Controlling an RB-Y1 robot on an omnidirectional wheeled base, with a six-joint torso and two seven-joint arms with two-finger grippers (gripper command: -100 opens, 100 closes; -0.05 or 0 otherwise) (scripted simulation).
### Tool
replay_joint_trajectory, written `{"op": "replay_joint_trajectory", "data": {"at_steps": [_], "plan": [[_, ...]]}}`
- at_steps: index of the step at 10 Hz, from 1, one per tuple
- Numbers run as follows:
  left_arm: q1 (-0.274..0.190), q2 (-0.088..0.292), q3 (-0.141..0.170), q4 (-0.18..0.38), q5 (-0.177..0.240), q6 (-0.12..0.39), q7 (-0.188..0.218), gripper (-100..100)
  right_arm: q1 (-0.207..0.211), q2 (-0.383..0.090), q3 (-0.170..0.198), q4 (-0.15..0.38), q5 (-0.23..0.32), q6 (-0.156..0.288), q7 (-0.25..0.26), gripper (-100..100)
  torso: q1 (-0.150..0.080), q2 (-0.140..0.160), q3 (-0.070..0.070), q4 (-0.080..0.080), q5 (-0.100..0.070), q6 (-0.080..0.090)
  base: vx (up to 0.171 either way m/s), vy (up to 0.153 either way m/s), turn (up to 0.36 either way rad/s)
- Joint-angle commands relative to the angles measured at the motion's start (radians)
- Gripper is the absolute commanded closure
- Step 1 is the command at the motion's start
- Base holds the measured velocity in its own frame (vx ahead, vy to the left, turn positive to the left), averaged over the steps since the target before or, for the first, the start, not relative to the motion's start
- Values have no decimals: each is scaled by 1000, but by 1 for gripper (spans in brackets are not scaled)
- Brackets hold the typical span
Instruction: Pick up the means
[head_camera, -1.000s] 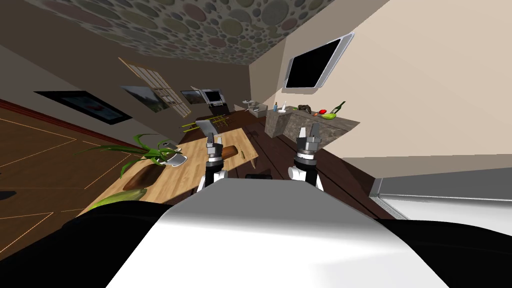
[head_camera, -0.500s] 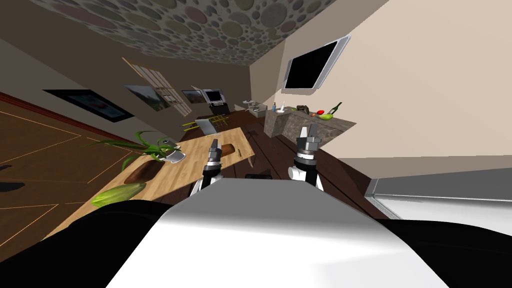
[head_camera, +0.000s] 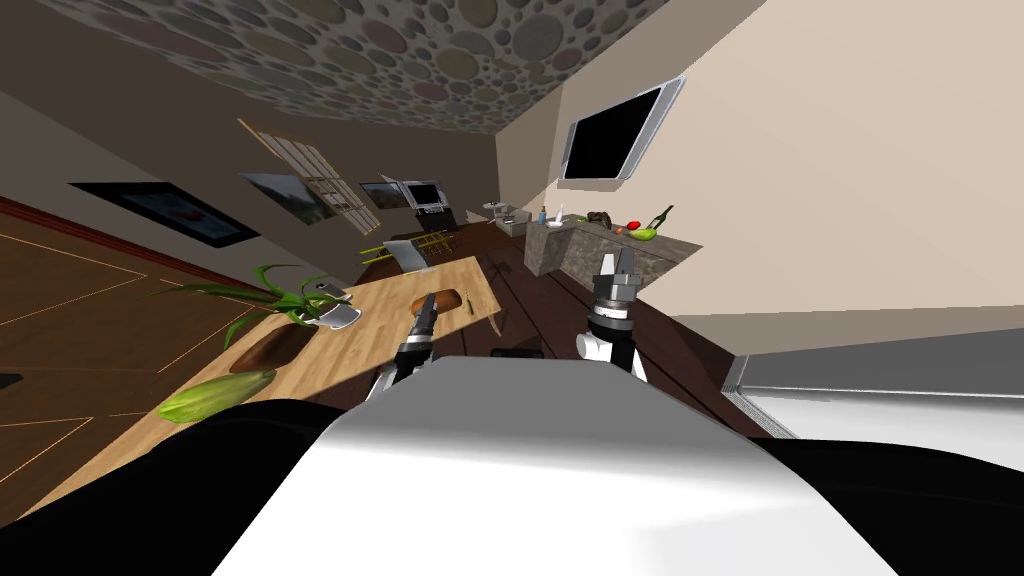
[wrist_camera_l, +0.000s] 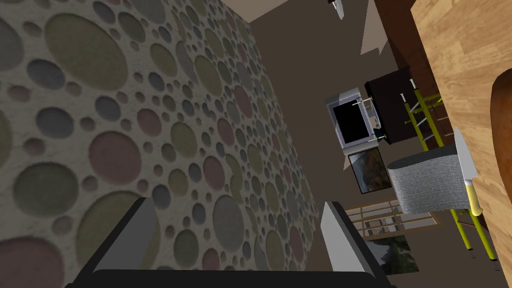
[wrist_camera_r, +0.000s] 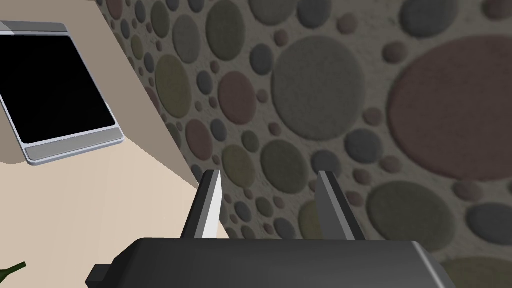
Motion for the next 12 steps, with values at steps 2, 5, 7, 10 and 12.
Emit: {"op": "replay_joint_trajectory", "data": {"at_steps": [2,5,7,10,12], "plan": [[71,14,24,39,-53,40,11,-100,0,0,0,0,0,0,0,0,1,-1,0,0,0,0,55,-124,-74],[144,37,52,106,-106,92,25,-100,0,0,0,0,0,0,0,0,0,-5,-3,-1,0,0,103,-132,-104],[191,53,66,155,-138,131,32,-100,0,0,0,0,0,0,0,0,3,-6,-3,-1,0,0,149,-96,-172],[235,69,75,205,-167,171,37,-100,0,0,0,0,0,0,0,0,5,-3,-2,-1,1,0,90,-60,-111],[256,77,77,229,-179,192,38,-100,0,0,0,0,0,0,0,0,5,-4,-2,-1,1,0,94,-39,-83]]}}
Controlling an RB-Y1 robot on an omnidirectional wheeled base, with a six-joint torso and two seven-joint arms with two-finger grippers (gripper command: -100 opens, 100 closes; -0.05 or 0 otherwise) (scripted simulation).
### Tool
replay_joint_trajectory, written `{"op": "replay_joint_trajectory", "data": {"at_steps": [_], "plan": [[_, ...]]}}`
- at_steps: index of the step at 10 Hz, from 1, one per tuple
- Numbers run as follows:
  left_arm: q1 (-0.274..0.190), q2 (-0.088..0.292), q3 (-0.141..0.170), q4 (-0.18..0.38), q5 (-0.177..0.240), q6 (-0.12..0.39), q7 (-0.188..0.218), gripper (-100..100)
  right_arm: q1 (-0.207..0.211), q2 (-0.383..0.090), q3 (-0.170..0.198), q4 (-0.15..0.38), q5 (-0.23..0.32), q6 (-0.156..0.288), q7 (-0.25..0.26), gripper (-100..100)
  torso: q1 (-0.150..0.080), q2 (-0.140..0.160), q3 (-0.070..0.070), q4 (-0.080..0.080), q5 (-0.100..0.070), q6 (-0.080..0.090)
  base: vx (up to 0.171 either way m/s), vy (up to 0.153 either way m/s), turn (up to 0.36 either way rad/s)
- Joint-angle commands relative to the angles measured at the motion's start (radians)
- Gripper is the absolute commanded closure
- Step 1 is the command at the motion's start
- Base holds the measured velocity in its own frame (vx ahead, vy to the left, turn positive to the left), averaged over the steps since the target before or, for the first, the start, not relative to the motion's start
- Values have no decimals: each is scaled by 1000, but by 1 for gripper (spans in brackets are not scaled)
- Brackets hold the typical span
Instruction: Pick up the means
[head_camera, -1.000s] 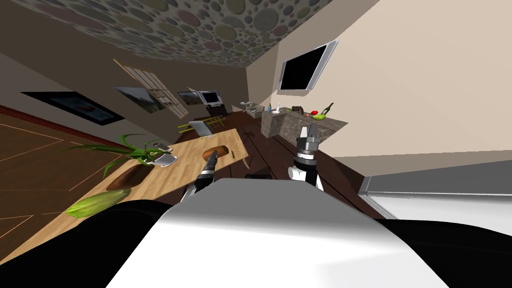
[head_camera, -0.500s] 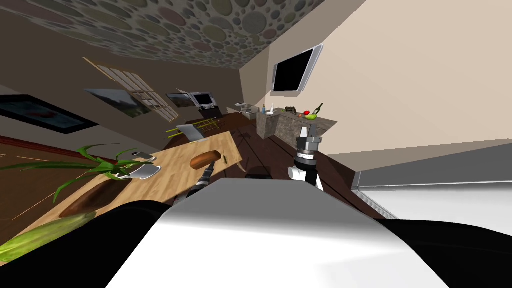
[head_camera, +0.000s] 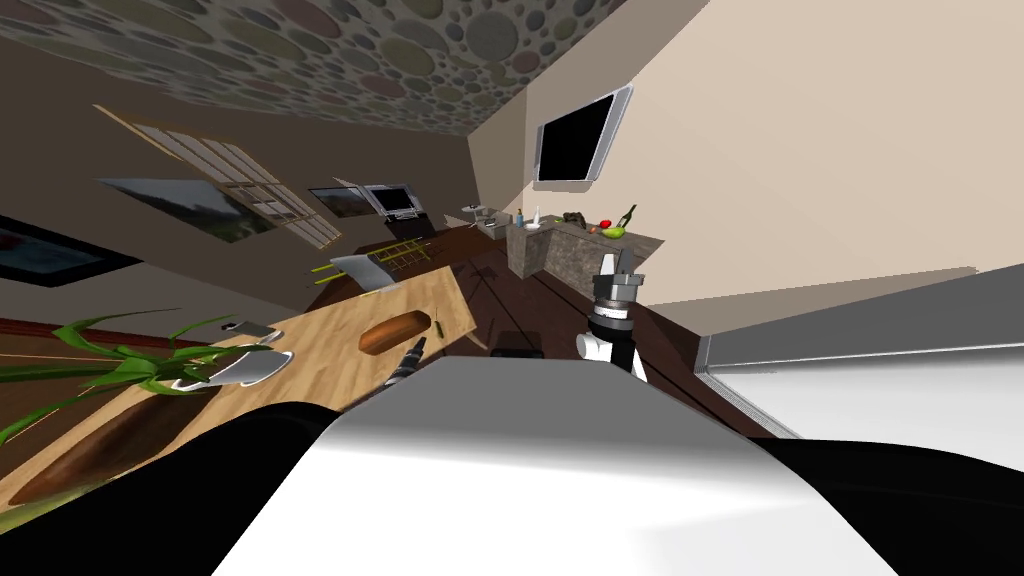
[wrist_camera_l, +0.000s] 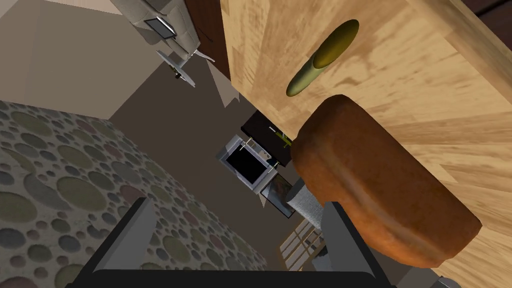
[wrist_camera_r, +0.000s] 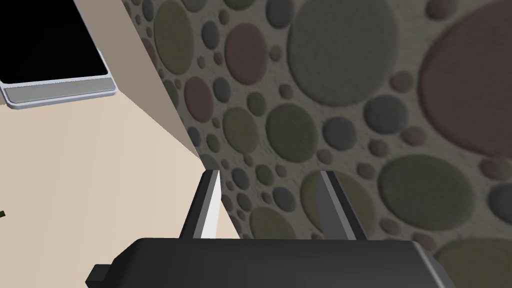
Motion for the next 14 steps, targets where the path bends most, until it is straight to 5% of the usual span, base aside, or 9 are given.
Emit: {"op": "replay_joint_trajectory", "data": {"at_steps": [1,7,14], "plan": [[21,13,0,40,-19,39,1,-100,0,0,0,0,0,0,0,0,0,0,0,0,0,0,145,-49,-212],[109,77,-15,175,-58,154,-3,-100,0,0,0,0,0,0,0,0,3,-5,-3,-1,1,0,172,-4,-210],[155,150,-56,283,-61,248,-17,-100,0,0,0,0,0,0,0,0,5,-1,-1,0,1,0,122,60,-176]]}}
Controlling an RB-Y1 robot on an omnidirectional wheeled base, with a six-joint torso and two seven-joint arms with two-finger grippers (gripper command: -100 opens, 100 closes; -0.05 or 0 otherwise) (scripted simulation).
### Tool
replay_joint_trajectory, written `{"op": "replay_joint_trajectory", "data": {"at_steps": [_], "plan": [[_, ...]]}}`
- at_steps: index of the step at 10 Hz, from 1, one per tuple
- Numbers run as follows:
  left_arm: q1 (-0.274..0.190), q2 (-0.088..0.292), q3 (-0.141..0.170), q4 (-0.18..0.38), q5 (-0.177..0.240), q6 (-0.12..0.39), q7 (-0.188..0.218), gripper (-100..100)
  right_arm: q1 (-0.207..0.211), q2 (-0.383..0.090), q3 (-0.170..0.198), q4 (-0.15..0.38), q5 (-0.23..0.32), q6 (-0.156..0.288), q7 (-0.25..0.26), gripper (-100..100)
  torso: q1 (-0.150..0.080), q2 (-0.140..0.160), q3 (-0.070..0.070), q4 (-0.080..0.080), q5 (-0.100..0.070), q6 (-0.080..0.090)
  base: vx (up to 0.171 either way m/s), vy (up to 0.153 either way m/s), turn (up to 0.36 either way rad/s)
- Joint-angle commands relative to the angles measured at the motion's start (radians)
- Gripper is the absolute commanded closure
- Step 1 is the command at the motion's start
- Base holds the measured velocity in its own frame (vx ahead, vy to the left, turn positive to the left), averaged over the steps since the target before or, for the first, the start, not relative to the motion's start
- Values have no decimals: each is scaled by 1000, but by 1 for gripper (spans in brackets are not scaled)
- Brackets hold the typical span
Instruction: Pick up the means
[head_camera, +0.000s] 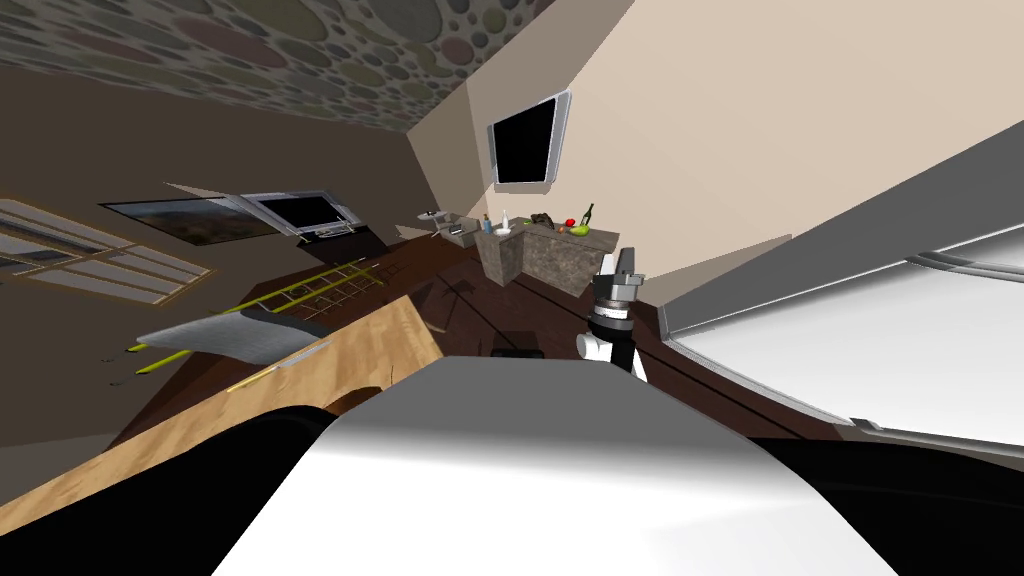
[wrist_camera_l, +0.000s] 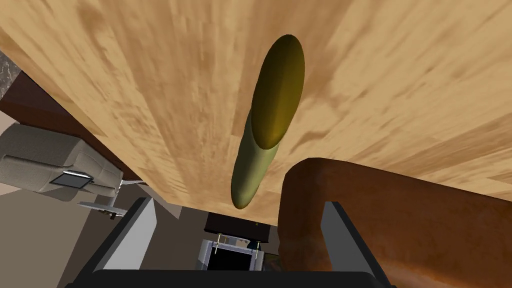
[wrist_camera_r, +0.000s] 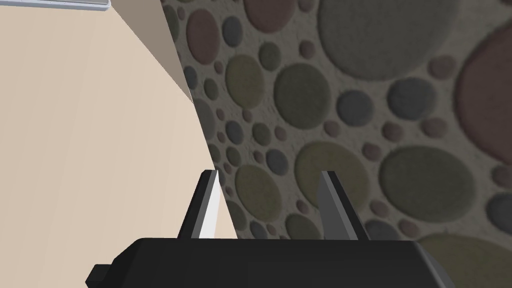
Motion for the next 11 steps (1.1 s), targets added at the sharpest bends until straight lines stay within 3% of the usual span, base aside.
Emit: {"op": "replay_joint_trajectory", "data": {"at_steps": [1,2,3,4,6,7,8,11], "plan": [[10,18,-17,30,0,28,-10,-100,0,0,0,0,0,0,0,0,0,0,0,0,0,0,105,127,-248],[-4,19,-7,35,3,8,-2,-100,0,0,0,0,0,0,0,0,2,0,0,0,0,0,44,69,-63],[-5,21,-8,40,4,10,-3,0,0,0,0,0,0,0,0,0,-2,2,1,0,0,-1,8,13,7],[-37,17,-8,73,6,9,-11,-100,0,0,0,0,0,0,0,0,-5,5,3,1,-1,-1,-2,19,-29],[-78,12,-8,114,8,8,-22,-100,0,0,0,0,0,0,0,0,-5,7,4,1,-1,0,-14,26,-33],[-66,14,-8,103,8,7,-17,-100,0,0,0,0,0,0,0,0,-5,7,4,2,-1,-1,-9,12,-9],[-68,14,-8,105,8,7,-19,100,0,0,0,0,0,0,0,0,-6,7,4,2,-1,-1,0,0,0],[-67,14,-7,104,7,7,-19,100,0,0,0,0,0,0,0,0,-7,7,4,2,-1,-1,0,0,0]]}}
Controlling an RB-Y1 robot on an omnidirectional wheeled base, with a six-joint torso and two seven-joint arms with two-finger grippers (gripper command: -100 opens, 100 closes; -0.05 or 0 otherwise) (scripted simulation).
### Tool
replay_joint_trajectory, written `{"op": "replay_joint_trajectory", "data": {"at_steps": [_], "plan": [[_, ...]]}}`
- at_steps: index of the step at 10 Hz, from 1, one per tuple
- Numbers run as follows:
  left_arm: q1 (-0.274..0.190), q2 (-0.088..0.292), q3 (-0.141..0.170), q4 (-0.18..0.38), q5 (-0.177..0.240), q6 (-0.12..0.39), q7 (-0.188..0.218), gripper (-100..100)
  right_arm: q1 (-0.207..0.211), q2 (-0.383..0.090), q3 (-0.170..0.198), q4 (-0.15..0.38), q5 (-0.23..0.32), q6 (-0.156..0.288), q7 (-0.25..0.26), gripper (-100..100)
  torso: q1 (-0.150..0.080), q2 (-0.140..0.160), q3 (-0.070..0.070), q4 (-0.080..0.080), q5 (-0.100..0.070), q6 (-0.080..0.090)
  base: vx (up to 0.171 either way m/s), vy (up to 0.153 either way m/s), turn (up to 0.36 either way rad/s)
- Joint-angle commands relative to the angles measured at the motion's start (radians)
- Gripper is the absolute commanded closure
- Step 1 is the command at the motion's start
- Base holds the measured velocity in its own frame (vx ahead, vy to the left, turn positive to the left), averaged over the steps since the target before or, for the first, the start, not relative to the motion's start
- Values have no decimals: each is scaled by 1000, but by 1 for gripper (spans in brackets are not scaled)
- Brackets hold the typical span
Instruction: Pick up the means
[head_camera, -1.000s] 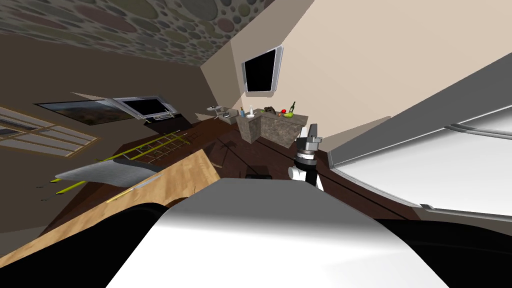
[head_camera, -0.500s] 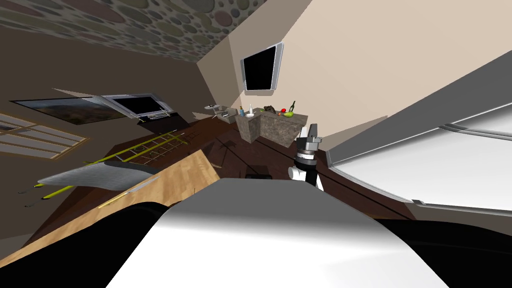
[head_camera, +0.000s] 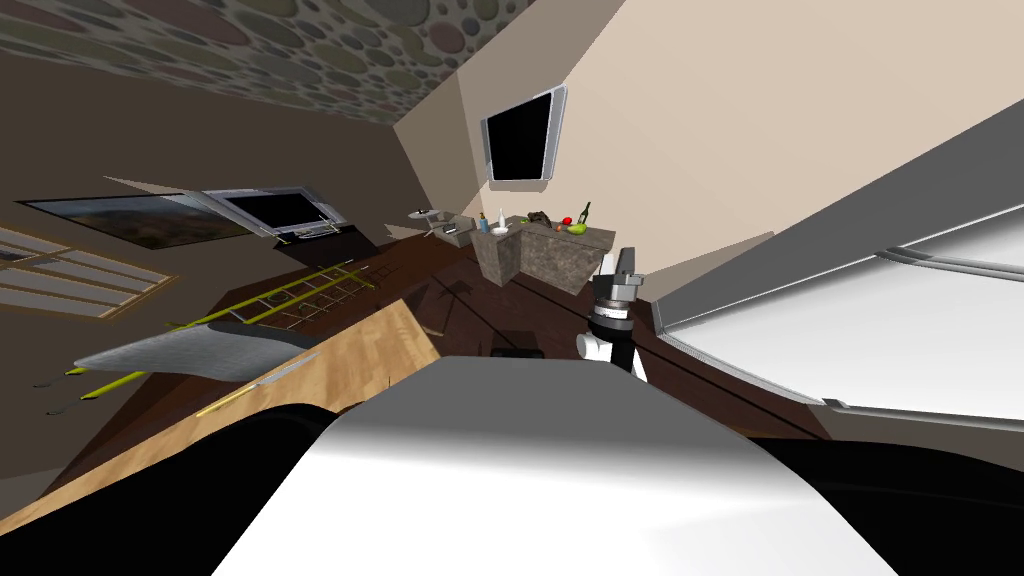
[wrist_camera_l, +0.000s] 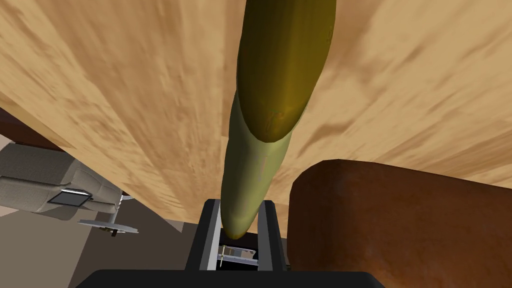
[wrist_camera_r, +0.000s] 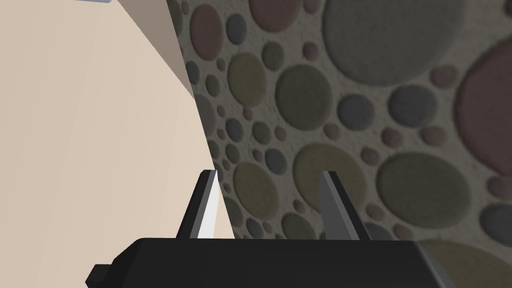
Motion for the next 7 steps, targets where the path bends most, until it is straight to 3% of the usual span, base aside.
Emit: {"op": "replay_joint_trajectory", "data": {"at_steps": [1,2,3,5,6,7], "plan": [[0,0,0,0,0,0,0,100,0,0,0,0,0,0,0,0,0,0,0,0,0,0,0,0,0],[0,0,0,0,0,0,0,0,0,0,0,0,0,0,0,0,0,0,0,0,0,0,0,0,0],[30,3,-1,-32,-1,2,8,100,0,0,0,0,0,0,0,0,0,0,0,0,0,0,11,-17,24],[62,7,-1,-65,-4,3,16,100,0,0,0,0,0,0,0,0,-2,0,0,0,0,-1,11,-28,39],[51,5,0,-52,-3,1,13,100,0,0,0,0,0,0,0,0,-3,0,0,0,-1,0,3,-13,9],[53,5,0,-54,-3,1,14,0,0,0,0,0,0,0,0,0,-1,0,0,0,0,0,0,0,0]]}}
